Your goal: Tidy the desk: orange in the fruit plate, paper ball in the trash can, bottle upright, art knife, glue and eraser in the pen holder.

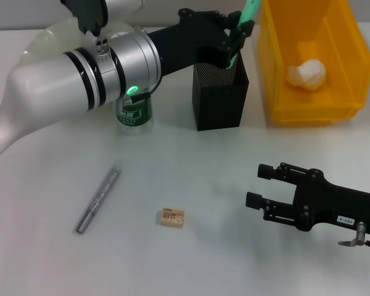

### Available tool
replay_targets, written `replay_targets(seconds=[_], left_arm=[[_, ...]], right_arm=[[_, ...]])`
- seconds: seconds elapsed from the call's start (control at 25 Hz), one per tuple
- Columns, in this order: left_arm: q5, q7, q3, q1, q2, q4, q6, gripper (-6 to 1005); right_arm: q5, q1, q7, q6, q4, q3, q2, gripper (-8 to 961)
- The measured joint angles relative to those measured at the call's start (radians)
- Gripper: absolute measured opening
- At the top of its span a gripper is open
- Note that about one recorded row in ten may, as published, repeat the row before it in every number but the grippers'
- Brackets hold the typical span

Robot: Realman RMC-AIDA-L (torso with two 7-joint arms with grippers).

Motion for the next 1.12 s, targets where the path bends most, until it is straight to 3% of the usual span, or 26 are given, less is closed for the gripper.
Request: replay_targets(seconds=[0.48, 1.12], left_arm=[[-0.004, 0.041, 0.064, -0.025, 0.000, -0.015, -0.091, 194], [-0.018, 0.043, 0.084, -0.064, 0.000, -0.072, -0.144, 197]], right_arm=[[0.000, 0.004, 0.000, 0.000, 0.000, 0.001, 0.000, 730], [0.000, 0.003, 0.000, 0.000, 0.000, 0.000, 0.000, 729]])
